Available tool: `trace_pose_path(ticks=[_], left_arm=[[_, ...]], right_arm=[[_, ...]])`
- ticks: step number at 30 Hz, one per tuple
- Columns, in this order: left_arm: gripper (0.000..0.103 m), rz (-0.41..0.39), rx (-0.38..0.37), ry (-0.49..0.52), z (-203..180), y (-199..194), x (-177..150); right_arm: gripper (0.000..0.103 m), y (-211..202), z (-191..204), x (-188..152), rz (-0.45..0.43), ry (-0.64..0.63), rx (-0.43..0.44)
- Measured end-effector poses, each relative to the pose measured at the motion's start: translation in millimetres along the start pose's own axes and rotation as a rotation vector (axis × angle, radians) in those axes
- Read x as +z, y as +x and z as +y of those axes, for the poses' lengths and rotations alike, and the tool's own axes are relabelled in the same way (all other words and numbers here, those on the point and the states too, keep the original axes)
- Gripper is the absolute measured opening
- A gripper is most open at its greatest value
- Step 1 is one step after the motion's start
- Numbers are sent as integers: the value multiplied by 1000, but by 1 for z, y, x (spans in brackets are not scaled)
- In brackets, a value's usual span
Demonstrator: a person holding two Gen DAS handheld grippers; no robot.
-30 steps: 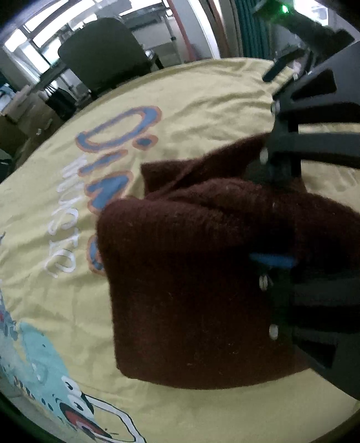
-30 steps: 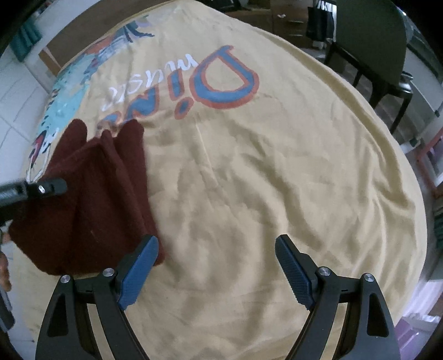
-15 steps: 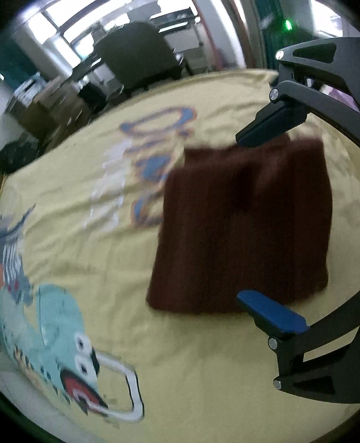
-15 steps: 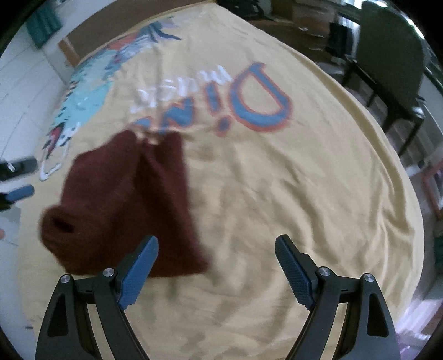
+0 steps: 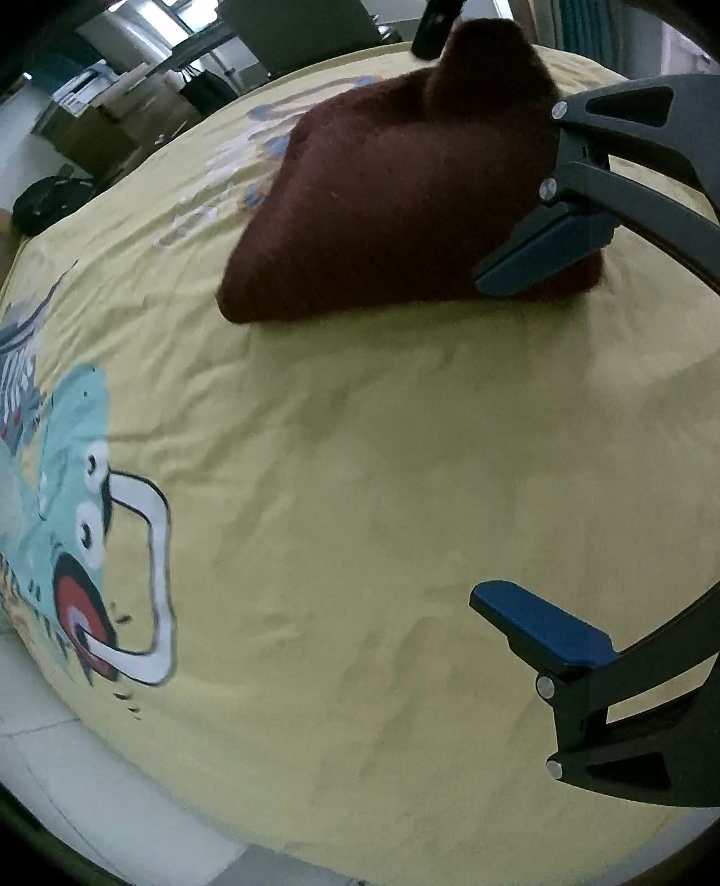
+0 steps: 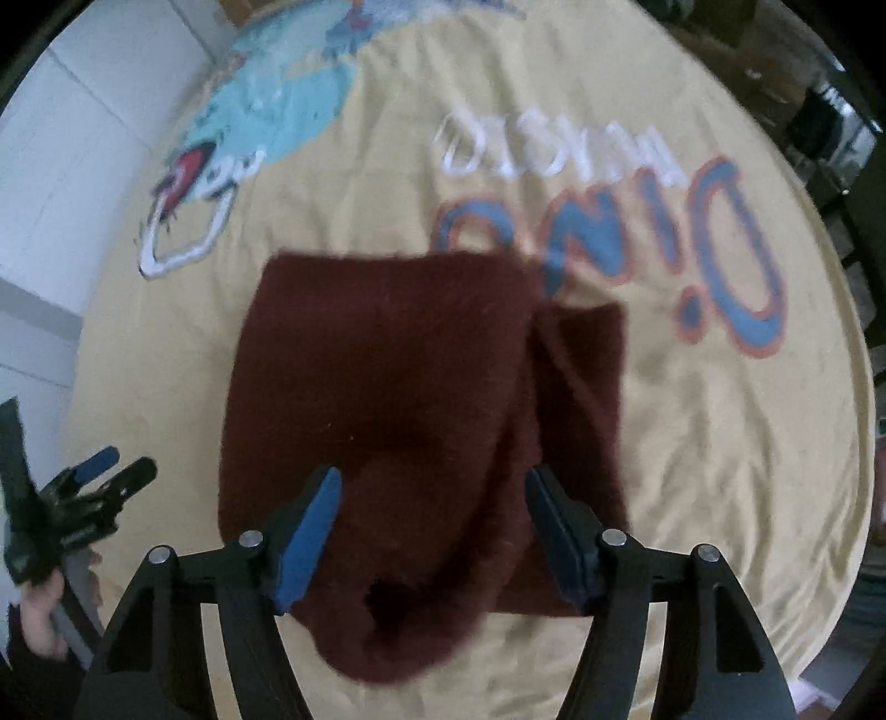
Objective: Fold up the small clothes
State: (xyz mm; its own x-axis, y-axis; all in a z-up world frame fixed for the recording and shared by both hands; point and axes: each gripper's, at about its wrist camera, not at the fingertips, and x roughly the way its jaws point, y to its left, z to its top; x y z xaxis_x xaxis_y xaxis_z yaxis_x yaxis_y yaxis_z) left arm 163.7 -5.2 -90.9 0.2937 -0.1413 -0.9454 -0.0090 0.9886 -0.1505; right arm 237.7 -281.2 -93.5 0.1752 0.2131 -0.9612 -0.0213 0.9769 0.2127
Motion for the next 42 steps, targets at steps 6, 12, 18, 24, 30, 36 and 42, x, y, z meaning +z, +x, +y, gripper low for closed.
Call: trace_pose_path(ticks=[6, 12, 18, 24, 30, 36, 42], left_arm=[[102, 24, -31, 21, 3, 2, -18], [102, 61, -56, 6, 5, 16, -29], [102, 70, -46, 31, 1, 15, -33], [102, 57, -52, 53, -9, 11, -30], [102, 65, -56, 76, -24, 14, -32], [102, 77, -55, 87, -34, 19, -33], [102, 60, -83, 129, -63, 15, -12]], right_arm=[[70, 43, 1, -8, 124, 23, -25], [44, 55, -11, -25, 154, 54, 40], [24, 23, -25, -32, 35, 54, 35], [21, -13, -50, -40, -38, 23, -72], [21, -11, -86, -51, -31, 41, -136], [40, 27, -93, -63, 24, 62, -94], [78, 14, -102, -63, -1, 100, -103]])
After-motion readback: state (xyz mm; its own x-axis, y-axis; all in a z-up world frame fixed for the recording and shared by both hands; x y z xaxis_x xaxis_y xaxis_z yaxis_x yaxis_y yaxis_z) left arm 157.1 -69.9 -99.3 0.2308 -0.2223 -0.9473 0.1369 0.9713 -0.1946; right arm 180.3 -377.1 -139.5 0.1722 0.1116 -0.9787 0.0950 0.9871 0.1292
